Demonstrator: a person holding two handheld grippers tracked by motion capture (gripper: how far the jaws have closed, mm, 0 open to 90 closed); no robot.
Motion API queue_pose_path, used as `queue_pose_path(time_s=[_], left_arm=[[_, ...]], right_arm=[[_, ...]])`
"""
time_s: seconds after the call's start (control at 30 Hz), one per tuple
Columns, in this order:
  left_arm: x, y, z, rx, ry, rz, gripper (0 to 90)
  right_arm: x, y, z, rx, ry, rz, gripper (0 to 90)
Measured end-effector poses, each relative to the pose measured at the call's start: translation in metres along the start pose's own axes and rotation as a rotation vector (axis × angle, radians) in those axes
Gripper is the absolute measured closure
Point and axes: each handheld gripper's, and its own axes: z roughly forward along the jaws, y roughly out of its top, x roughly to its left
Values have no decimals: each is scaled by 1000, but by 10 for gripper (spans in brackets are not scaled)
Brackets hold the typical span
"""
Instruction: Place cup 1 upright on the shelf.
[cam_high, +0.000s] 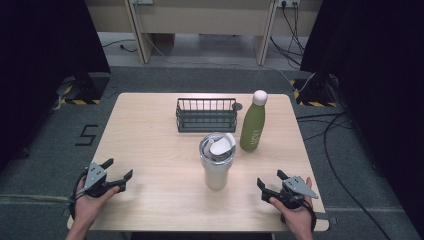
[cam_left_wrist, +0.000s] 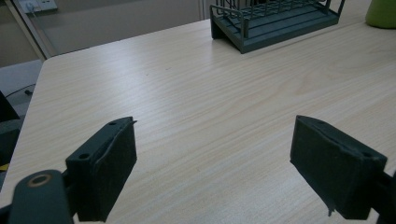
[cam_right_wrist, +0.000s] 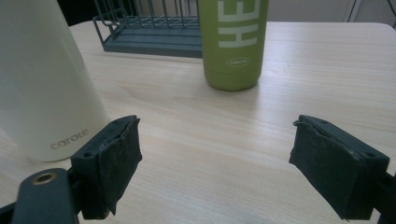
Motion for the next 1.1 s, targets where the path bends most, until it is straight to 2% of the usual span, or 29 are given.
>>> queue_pose_path(time_s=[0.37, 0.6, 0.9, 1.1], left_arm=[[-1, 1, -2, -12, -3, 5, 138], [-1, 1, 0, -7, -3, 4, 137], [-2, 1, 0, -6, -1, 4, 137], [-2, 1, 1, -8, -4, 3, 137]], right_arm=[[10, 5, -1, -10, 31, -18, 137], [15, 11, -2, -23, 50, -45, 28], [21, 15, 0, -32, 64, -66, 3], [29, 20, 5, -40, 100, -81, 3]])
